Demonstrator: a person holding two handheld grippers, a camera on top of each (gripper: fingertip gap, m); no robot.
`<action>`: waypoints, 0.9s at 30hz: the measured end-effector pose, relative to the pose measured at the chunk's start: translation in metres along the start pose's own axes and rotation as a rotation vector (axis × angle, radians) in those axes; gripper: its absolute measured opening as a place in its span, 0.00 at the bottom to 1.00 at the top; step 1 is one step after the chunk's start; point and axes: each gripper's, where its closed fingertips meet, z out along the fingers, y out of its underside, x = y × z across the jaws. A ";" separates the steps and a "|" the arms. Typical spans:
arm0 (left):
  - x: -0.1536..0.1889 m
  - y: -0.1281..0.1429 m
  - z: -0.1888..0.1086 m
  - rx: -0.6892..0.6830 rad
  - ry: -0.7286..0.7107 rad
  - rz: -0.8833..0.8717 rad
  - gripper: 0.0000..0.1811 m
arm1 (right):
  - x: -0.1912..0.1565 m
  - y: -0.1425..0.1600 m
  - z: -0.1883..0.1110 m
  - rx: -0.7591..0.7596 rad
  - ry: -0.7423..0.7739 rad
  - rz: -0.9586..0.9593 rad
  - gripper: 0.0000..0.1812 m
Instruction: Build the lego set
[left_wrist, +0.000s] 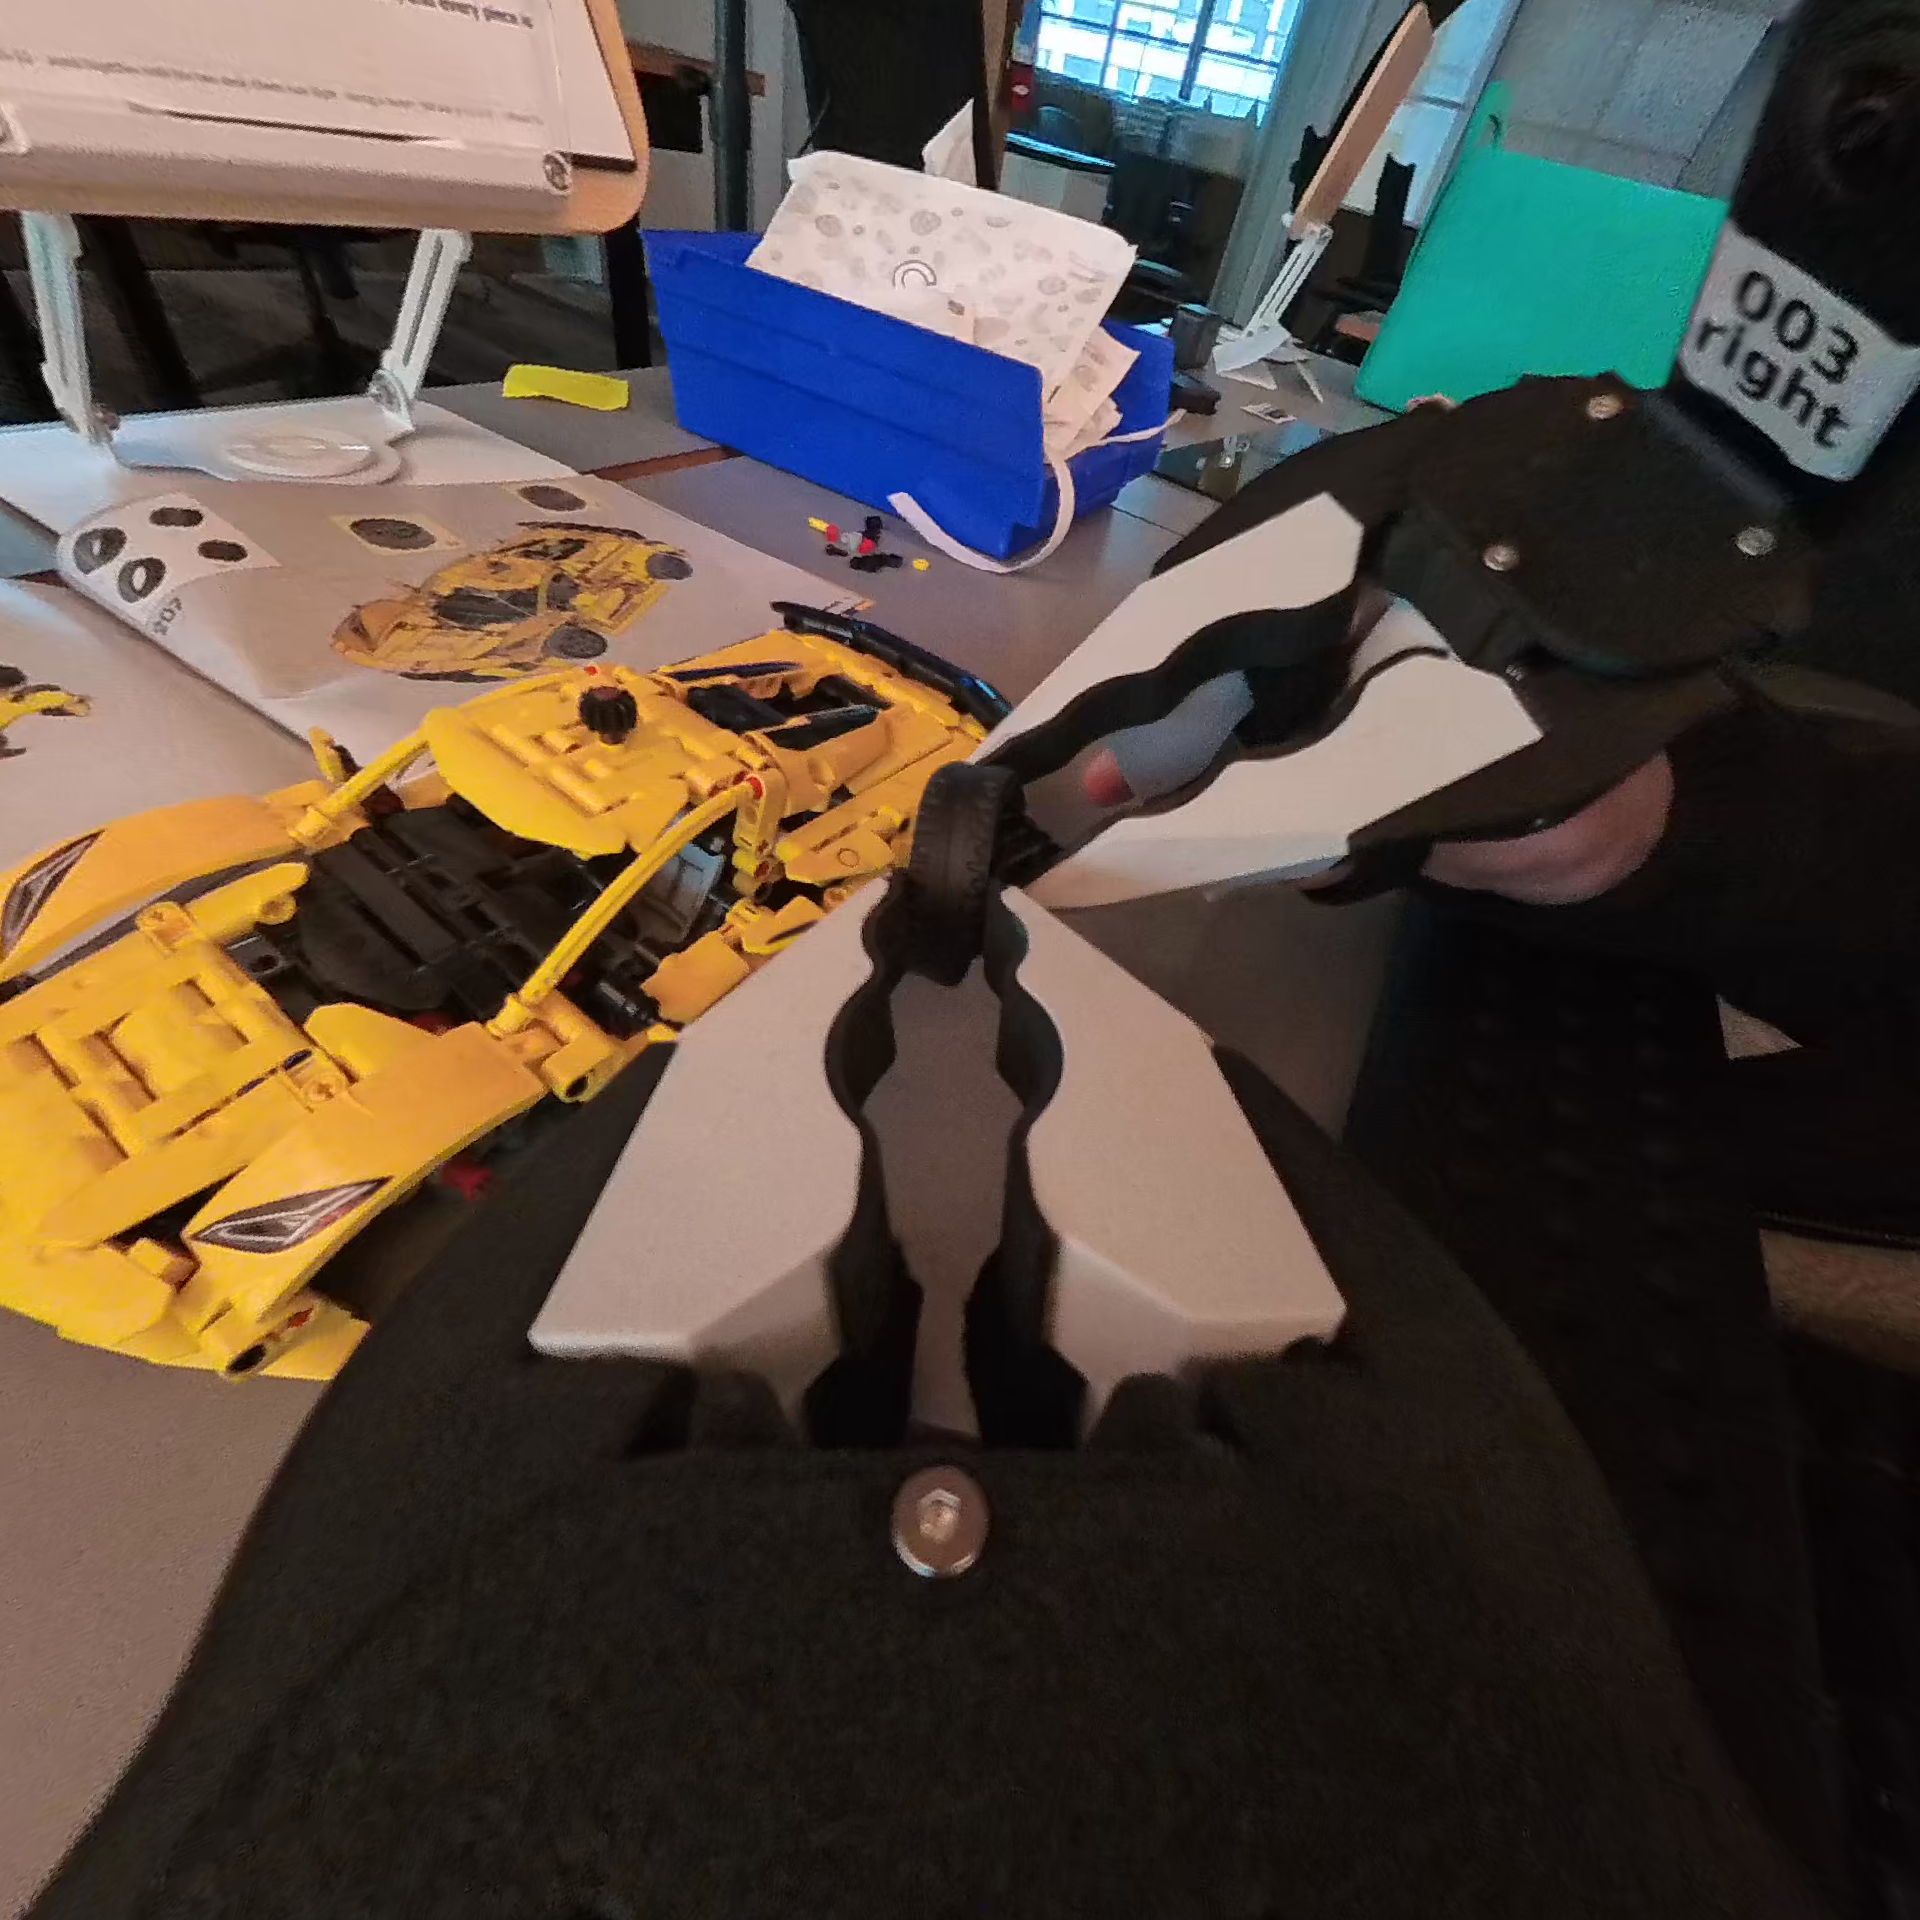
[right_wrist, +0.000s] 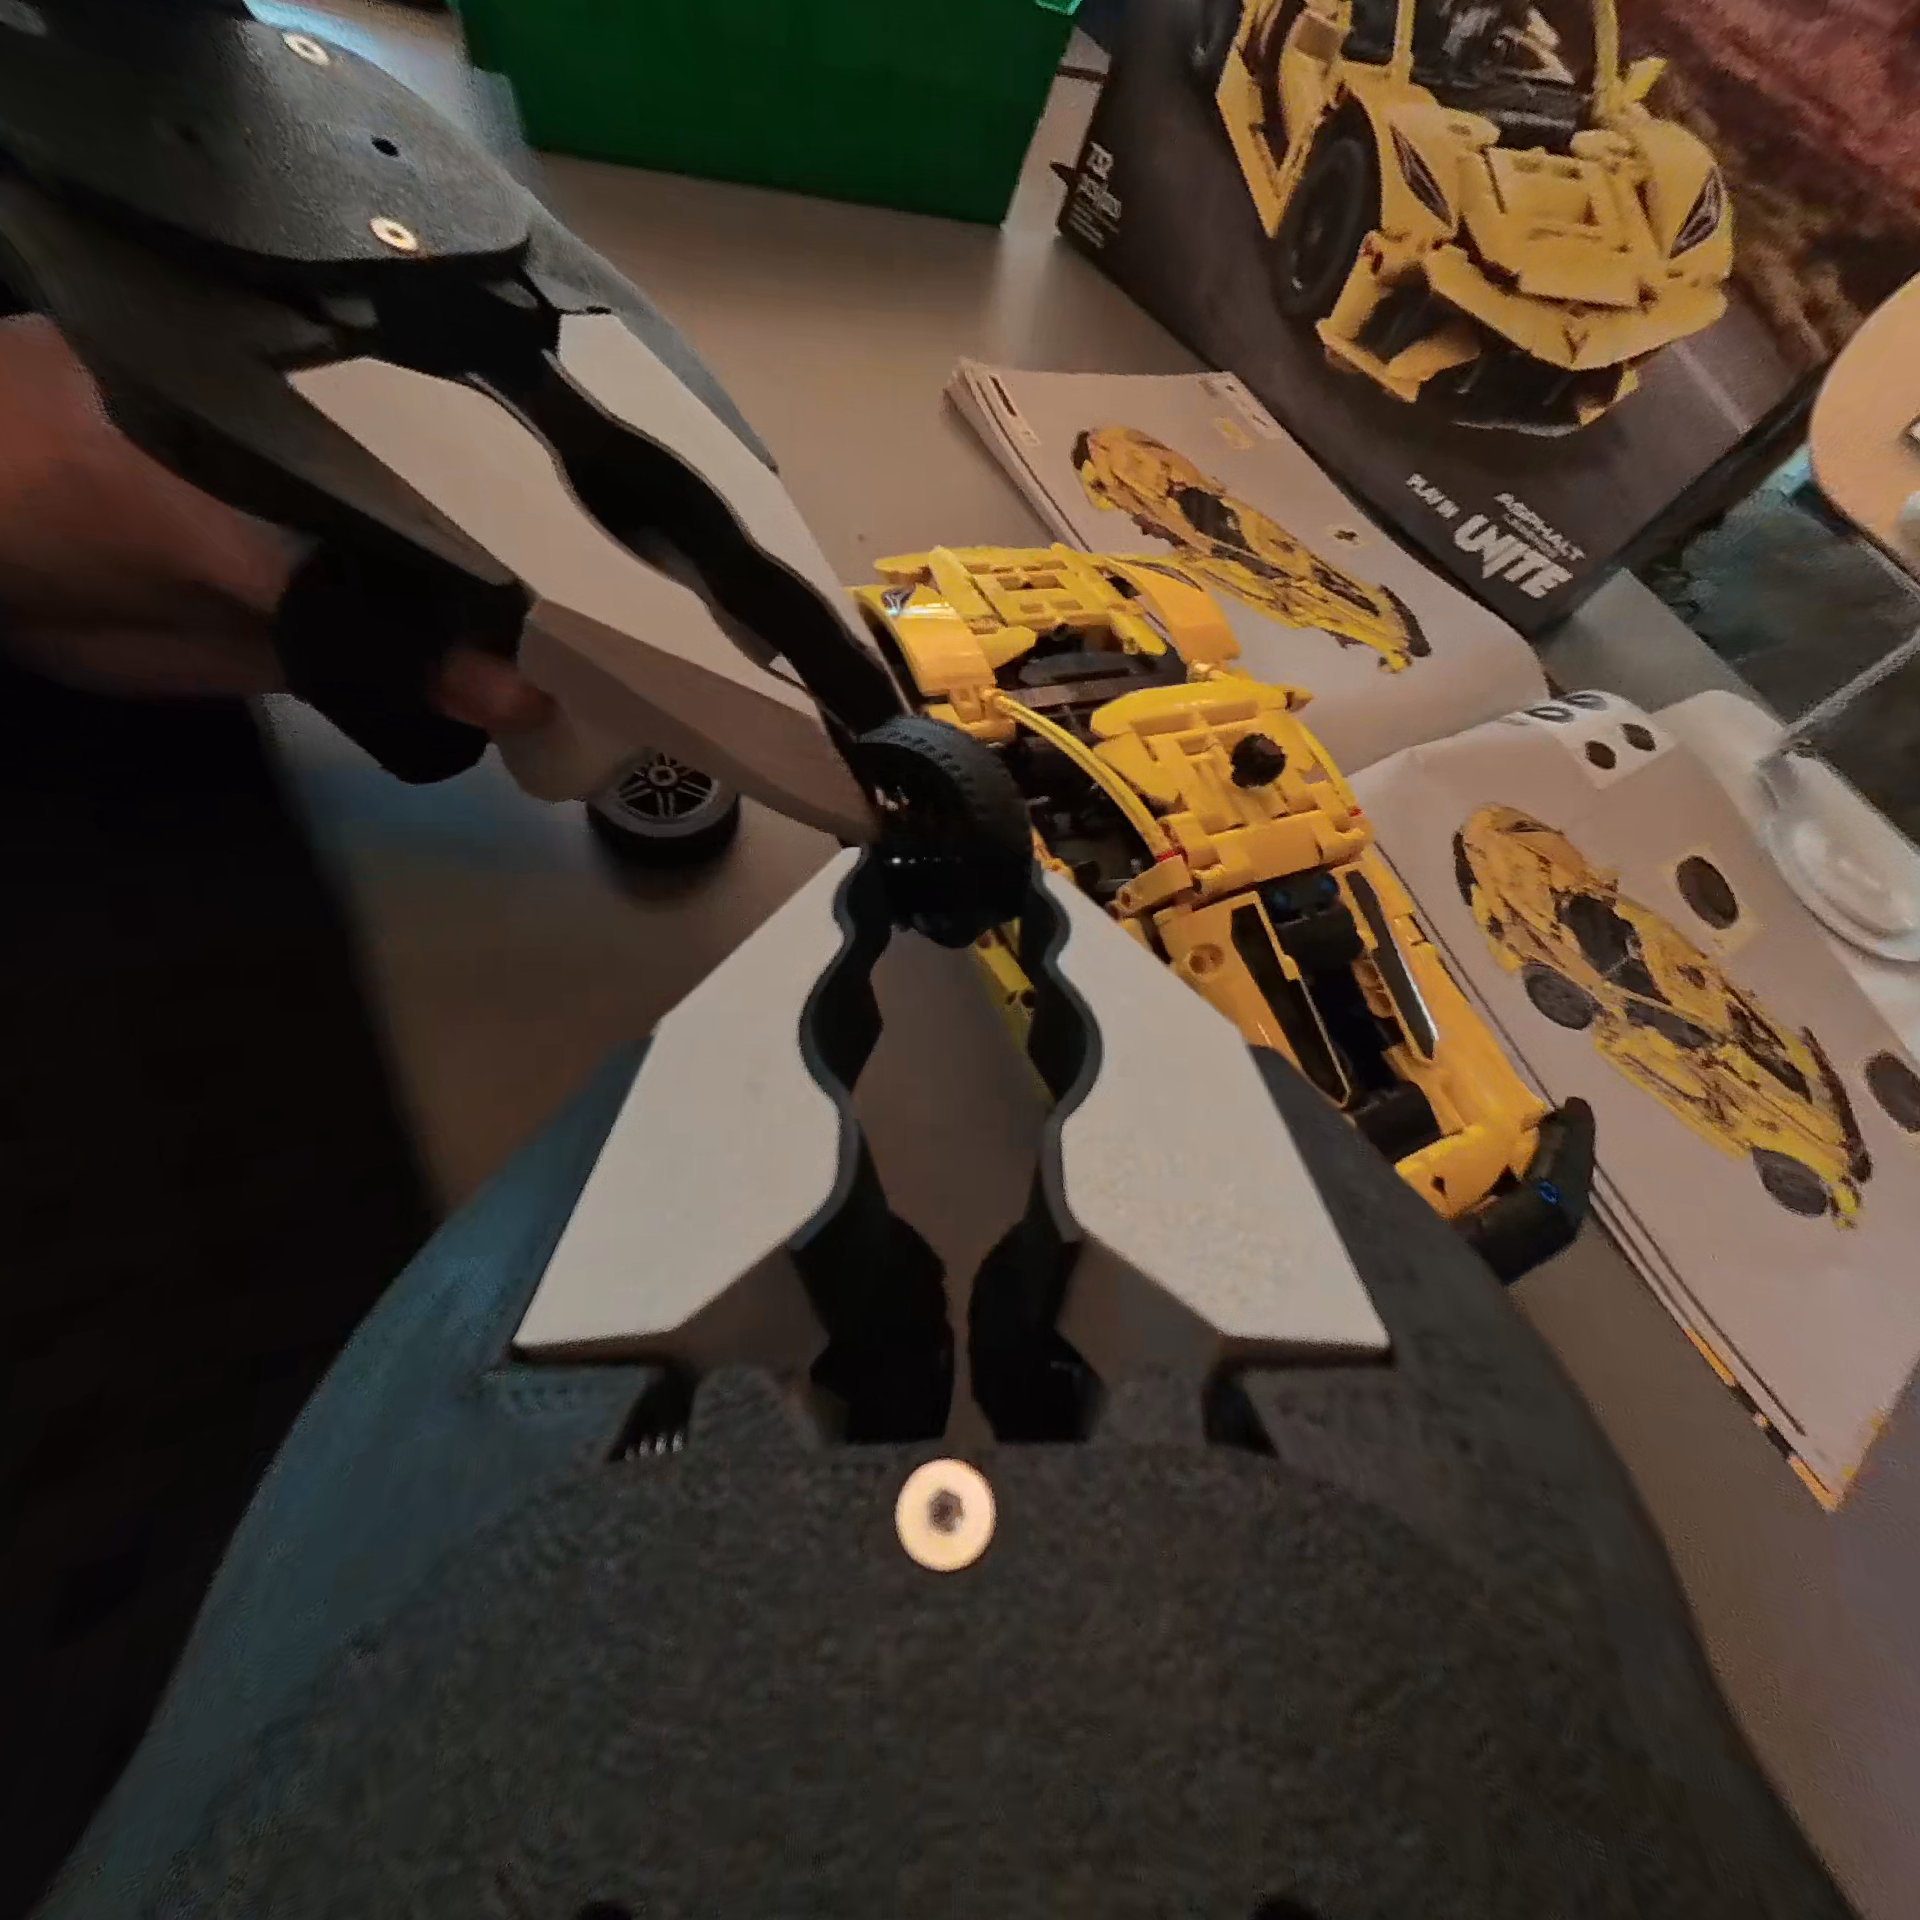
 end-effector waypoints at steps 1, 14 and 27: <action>-0.001 0.001 0.000 -0.006 -0.004 -0.004 0.07 | 0.000 0.001 0.001 -0.007 0.004 -0.004 0.14; 0.060 0.018 -0.014 -0.038 0.367 0.309 0.08 | -0.049 0.017 -0.048 0.123 -0.662 -0.048 0.13; 0.063 0.024 -0.008 -0.041 0.349 0.359 0.08 | -0.056 0.016 -0.048 0.107 -0.726 0.046 0.15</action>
